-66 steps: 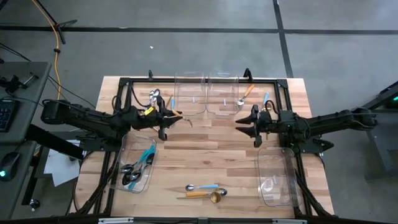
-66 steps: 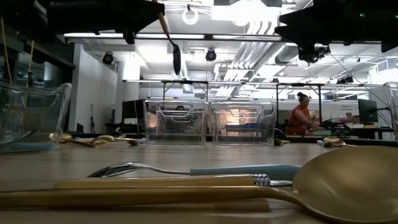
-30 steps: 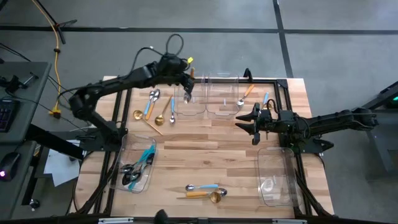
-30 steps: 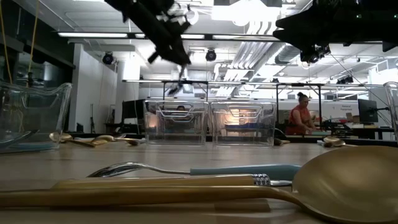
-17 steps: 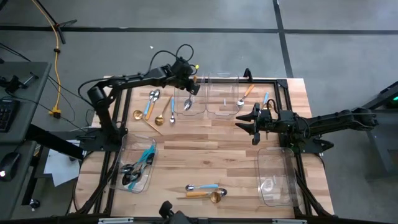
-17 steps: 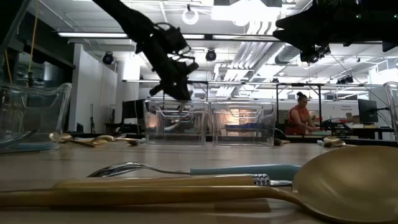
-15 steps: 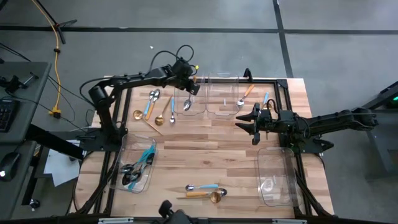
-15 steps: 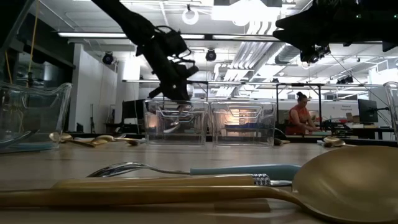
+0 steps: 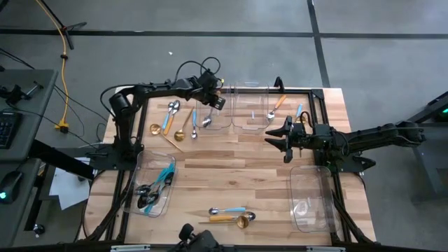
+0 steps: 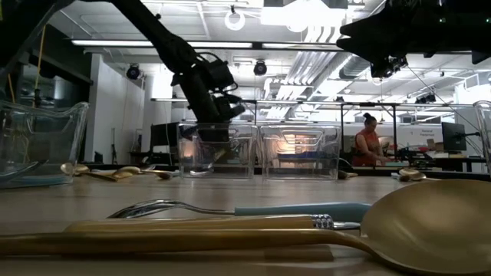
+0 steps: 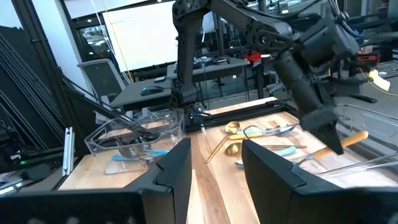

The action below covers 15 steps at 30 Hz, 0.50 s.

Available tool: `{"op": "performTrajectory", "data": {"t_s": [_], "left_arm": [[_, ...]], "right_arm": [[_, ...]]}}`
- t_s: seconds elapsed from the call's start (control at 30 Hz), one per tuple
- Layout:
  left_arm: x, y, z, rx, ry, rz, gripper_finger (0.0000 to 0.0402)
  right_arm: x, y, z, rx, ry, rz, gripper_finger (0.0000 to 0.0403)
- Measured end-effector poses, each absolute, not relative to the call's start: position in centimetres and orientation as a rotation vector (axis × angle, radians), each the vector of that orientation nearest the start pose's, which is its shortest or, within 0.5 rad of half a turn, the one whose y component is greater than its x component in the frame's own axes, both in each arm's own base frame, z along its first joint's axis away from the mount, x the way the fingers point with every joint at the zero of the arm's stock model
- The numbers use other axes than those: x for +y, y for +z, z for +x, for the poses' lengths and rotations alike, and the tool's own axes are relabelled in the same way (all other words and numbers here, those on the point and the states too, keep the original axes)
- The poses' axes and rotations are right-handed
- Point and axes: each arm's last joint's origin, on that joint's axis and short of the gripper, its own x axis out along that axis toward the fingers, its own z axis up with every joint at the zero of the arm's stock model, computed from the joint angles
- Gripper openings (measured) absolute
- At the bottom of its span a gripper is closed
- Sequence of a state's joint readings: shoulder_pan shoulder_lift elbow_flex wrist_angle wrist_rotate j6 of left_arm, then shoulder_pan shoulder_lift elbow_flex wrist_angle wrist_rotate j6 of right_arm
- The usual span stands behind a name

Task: Sort silverware by color (type)
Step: Put the yellow spoon into the top left transparent bin

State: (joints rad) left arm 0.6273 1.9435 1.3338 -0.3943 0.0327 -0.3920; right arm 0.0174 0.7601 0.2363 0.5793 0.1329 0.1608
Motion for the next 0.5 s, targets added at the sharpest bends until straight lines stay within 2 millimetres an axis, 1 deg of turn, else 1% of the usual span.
{"op": "performTrajectory", "data": {"t_s": [0.13, 0.23, 0.5], "left_arm": [[23.8, 16.4, 32.9, 0.883, 0.757, -0.676, 0.0076], [23.9, 15.5, 33.0, 0.908, 0.761, -0.676, 0.0082], [24.0, 15.2, 33.1, 0.901, 0.77, -0.67, 0.0081]], "right_arm": [[-0.1, 22.0, 16.7, -0.062, -0.111, 0.165, 0.0126], [-0.1, 21.9, 16.7, -0.056, -0.112, 0.164, 0.0126], [-0.1, 21.9, 16.7, -0.055, -0.112, 0.161, 0.0126]]}}
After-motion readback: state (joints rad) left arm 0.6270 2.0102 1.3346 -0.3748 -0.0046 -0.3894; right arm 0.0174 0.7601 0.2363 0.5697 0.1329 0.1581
